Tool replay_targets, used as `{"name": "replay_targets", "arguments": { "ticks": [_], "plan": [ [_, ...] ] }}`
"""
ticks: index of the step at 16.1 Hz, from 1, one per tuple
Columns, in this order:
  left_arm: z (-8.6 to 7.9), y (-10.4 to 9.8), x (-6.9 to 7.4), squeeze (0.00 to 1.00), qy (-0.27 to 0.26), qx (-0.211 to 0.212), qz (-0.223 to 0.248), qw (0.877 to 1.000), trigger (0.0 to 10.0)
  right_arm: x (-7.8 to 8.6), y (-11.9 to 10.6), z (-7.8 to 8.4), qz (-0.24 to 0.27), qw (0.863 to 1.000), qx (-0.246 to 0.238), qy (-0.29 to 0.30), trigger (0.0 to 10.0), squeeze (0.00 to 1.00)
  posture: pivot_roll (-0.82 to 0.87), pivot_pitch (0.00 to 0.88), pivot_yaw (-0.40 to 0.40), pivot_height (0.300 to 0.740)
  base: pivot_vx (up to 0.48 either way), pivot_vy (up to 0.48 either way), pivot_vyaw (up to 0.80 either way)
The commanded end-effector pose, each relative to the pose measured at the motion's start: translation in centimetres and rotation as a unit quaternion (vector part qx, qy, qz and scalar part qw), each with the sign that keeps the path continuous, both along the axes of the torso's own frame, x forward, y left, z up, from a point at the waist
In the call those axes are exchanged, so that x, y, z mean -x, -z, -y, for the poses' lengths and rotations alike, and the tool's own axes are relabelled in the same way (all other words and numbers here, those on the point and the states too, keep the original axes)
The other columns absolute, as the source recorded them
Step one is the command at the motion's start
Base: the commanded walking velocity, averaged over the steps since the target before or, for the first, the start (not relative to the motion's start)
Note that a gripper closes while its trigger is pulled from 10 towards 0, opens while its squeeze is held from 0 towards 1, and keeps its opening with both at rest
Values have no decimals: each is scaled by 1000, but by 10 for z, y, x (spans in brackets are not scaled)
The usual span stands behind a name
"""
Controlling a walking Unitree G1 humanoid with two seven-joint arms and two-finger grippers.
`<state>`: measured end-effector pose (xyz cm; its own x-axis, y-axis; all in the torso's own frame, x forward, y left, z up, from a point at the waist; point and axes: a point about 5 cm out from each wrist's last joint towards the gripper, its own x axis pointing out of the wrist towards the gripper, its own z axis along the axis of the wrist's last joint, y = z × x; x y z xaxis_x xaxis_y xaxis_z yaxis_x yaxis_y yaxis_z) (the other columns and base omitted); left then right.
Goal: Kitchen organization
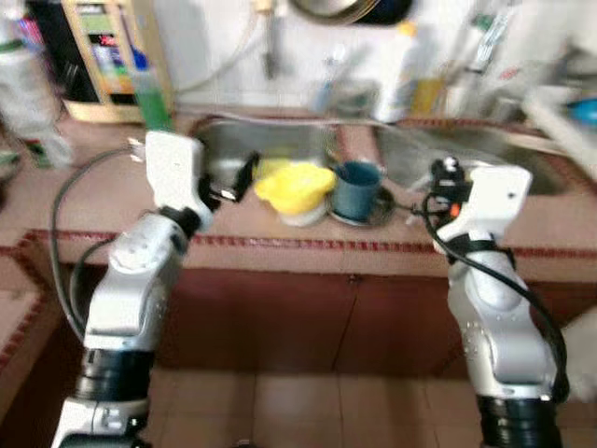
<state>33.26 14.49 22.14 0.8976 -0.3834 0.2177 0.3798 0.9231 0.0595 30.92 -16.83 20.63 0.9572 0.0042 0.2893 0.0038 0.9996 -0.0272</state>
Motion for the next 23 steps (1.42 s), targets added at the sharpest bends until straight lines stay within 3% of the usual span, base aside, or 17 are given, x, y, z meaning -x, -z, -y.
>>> {"name": "replay_targets", "arguments": {
  "ticks": [1, 4, 14, 18, 19, 23],
  "plan": [
    [1, -3, 1, 0, 8, -11, 10, 1000, 10000, 0, -4, -1, 6, 1000, -1, 1, 10000, 0, -81, 84, -1, 740, 0, 0, 0],
    [1, -3, 0, 0, 16, -20, 11, 1000, 10000, 2, 3, 2, -10, 1000, -5, 12, 10000, 0, -81, 86, 0, 740, 0, 0, 0],
    [5, -3, -2, 0, 50, -39, 11, 998, 10000, 10, 18, 7, -33, 999, -4, 30, 10000, 0, -93, 88, 19, 740, 349, 0, 0],
    [7, -3, -3, 0, 61, -31, 7, 998, 10000, 10, 19, 8, -34, 999, 1, 33, 10000, 0, -99, 85, 24, 740, 352, 0, 0],
    [7, -2, -4, 0, 63, -15, 1, 998, 10000, 10, 19, 8, -34, 999, 2, 32, 10000, 0, -98, 85, 23, 740, 0, 0, 0],
    [6, -4, -3, 0, 63, -14, 8, 998, 10000, 9, 17, 7, -32, 999, 5, 27, 10000, 0, -95, 83, 17, 740, 0, 0, 0]
  ]
}}
